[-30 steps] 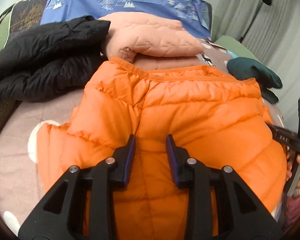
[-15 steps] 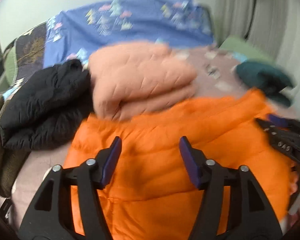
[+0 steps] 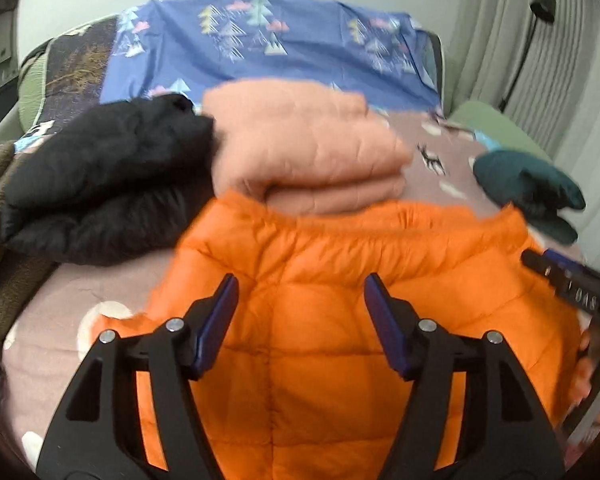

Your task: Fold large clothes

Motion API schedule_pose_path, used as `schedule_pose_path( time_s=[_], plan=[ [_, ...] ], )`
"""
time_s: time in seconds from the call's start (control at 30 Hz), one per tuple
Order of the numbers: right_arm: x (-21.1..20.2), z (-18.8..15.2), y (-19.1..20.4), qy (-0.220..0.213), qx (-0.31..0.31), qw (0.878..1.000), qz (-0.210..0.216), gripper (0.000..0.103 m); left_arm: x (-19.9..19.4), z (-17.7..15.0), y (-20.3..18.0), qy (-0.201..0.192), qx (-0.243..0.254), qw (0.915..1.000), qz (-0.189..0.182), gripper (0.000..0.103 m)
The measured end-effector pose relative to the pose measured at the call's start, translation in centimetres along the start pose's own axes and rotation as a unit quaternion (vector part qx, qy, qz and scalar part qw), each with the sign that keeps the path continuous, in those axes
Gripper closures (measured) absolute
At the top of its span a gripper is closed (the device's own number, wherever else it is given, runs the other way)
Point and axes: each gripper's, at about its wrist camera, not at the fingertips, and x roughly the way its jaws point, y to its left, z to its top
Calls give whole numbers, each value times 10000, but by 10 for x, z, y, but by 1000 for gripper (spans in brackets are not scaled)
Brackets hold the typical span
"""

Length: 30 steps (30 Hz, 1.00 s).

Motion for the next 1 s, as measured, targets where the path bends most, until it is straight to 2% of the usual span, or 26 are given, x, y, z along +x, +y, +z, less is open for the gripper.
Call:
schedule_pose_path(
  time_s=[0.03, 0.1, 0.17, 0.2, 0.27, 0.37, 0.5, 0.6, 0.7, 0.73, 0.77, 0.83, 0.9, 0.97, 1.0],
  plan=[
    [3, 2, 8, 14, -57, 10000, 72, 30, -1, 1, -2, -17, 36, 10000, 42, 35],
    [20, 0, 24, 77, -210, 9997, -55, 30, 8, 1, -8, 35, 165, 9993, 339, 35],
    [52, -11, 28, 322, -317, 9987, -243, 26, 33, -9, -9, 300, 262, 9971, 656, 32],
    [68, -18, 25, 410, -235, 9989, -56, 23, 52, -18, -9, 448, 404, 9936, 958, 31],
    [75, -18, 18, 430, -38, 9990, 111, 21, 61, -21, 0, 398, 165, 9956, 829, 31],
    [75, -20, 25, 387, -258, 9989, -34, 21, 62, -22, 0, 426, 257, 9948, 893, 31],
    [72, -20, 25, 357, -310, 9989, 31, 20, 58, -23, 6, 443, 175, 9956, 803, 31],
    [45, -18, 28, 189, -368, 9991, 9, 20, 32, -21, 15, 296, 43, 9975, 639, 32],
    [8, -25, 36, 3, -380, 9990, 249, 21, -5, -22, 28, 58, -103, 9992, 369, 32],
    [-2, -29, 39, -28, -403, 9986, 334, 26, -12, -24, 31, 21, -116, 9993, 367, 32],
    [-9, -33, 42, -68, -406, 9984, 392, 34, -23, -27, 35, -30, -87, 9990, 431, 32],
    [-11, -41, 46, -77, -403, 9979, 494, 41, -34, -40, 41, -36, 23, 9976, 691, 32],
    [3, -52, 49, 15, -526, 9982, 297, 41, -28, -52, 51, 126, 18, 9955, 935, 32],
    [25, -65, 54, 58, -779, 9968, 158, 37, -10, -66, 65, 441, 4, 9928, 1115, 23],
    [30, -70, 55, -4, -866, 9962, 107, 36, -4, -73, 71, 441, -32, 9936, 1040, 18]
  ],
)
